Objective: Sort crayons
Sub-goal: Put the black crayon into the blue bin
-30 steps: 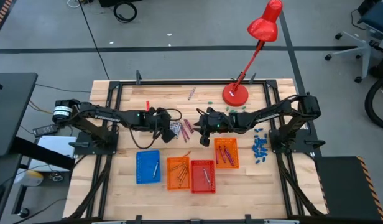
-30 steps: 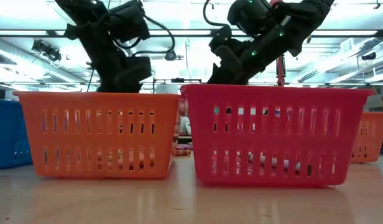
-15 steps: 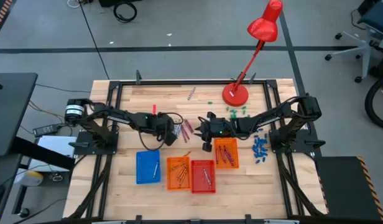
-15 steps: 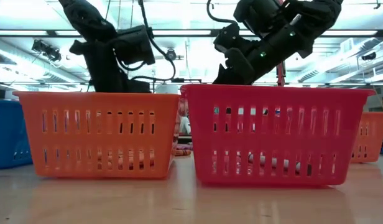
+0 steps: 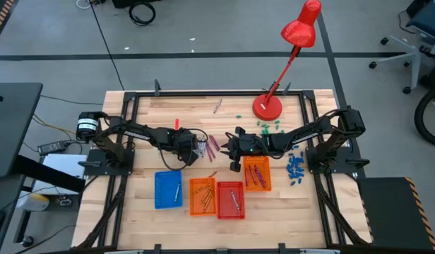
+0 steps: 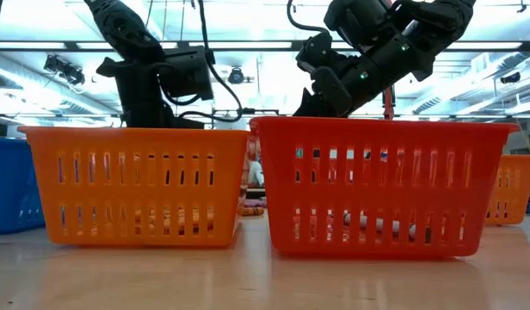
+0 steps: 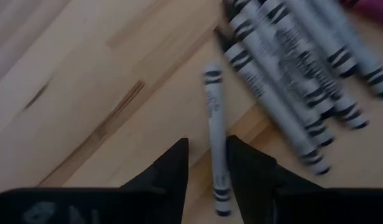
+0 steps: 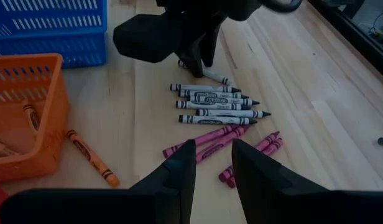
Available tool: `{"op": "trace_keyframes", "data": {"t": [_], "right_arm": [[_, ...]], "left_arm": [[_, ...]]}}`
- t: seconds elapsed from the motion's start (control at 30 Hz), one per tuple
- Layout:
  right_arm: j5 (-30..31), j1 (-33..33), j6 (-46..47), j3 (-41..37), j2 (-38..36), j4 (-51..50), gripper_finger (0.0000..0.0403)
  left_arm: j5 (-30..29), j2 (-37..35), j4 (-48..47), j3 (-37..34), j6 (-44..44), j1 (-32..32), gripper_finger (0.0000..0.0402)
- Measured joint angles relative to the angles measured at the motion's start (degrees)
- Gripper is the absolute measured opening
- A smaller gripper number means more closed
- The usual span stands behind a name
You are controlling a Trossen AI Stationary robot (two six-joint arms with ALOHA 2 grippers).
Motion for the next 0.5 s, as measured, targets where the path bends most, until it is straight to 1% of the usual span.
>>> {"op": "trace_keyframes", "data": {"t": [0.1,0.23,0.27,0.37,0.5], "right_arm": [[-0.03,0.02,0.0,0.0,0.0,0.1,0.011],[-0.35,0.0,0.0,0.0,0.0,-0.1,0.011],[-0.51,0.0,-0.02,0.0,0.0,-0.25,0.011],[-0.91,0.0,-0.13,0.0,0.0,-0.45,0.011],[-1.08,0.02,-0.22,0.0,0.0,-0.9,0.011]], "left_arm": [[1.79,-0.06,-2.33,0.07,1.19,1.31,0.0088],[2.61,-0.06,-3.02,-0.01,3.58,2.29,0.0028],[2.69,-0.06,-3.02,-0.03,3.92,2.46,0.0019],[2.91,-0.06,-2.89,-0.13,4.55,2.79,0.0018],[2.87,-0.04,-2.8,-0.17,4.74,2.78,0.0031]]}}
